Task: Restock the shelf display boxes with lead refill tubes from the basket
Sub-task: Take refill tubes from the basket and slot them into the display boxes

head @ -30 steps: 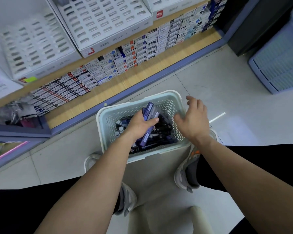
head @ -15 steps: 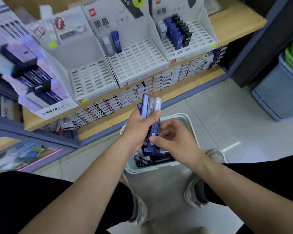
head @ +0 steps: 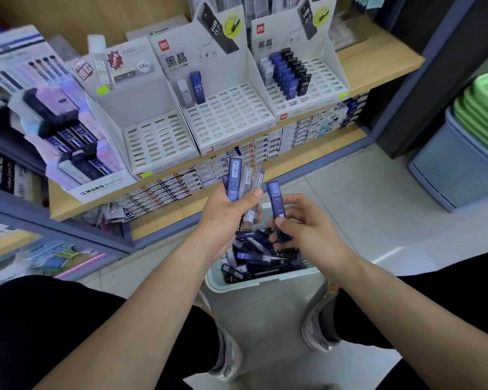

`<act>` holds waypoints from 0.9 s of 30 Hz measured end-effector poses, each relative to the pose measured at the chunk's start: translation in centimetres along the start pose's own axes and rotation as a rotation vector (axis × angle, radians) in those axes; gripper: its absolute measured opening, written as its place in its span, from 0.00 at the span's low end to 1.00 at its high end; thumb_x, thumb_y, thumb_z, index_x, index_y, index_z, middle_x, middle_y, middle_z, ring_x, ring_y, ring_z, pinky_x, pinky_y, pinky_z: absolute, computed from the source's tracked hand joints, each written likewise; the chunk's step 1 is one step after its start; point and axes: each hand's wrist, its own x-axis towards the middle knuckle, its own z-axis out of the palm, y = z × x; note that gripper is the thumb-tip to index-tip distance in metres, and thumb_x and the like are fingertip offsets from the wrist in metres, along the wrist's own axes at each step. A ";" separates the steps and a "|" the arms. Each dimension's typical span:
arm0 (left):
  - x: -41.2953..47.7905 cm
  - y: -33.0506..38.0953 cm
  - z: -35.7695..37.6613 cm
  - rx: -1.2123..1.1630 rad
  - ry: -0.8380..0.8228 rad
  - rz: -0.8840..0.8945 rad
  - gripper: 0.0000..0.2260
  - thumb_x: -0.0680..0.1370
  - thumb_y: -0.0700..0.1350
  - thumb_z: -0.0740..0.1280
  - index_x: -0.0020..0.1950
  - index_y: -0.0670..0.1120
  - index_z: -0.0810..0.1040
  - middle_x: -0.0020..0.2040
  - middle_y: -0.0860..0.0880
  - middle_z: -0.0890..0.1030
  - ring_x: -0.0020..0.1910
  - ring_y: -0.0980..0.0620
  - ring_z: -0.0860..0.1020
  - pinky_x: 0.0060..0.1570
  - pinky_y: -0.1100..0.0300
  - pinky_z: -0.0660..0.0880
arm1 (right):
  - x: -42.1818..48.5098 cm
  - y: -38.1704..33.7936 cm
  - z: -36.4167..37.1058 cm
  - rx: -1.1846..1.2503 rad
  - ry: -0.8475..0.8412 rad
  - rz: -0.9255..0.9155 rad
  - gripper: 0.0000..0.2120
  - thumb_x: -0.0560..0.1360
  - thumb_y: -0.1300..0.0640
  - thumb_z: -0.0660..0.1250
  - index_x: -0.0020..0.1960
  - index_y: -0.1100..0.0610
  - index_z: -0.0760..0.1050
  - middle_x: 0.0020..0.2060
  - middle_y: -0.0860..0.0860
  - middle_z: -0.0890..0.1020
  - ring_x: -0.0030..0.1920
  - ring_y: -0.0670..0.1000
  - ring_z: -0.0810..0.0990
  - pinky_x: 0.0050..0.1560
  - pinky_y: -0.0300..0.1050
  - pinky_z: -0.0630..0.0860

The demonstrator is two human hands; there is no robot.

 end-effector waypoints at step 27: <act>-0.6 5.0 -0.7 0.231 -0.067 0.155 0.07 0.79 0.38 0.70 0.54 0.42 0.74 0.38 0.47 0.77 0.34 0.52 0.78 0.36 0.57 0.78 | 1.5 -6.4 -1.9 -0.073 -0.107 -0.208 0.21 0.77 0.70 0.67 0.63 0.50 0.74 0.49 0.63 0.83 0.45 0.67 0.84 0.45 0.60 0.83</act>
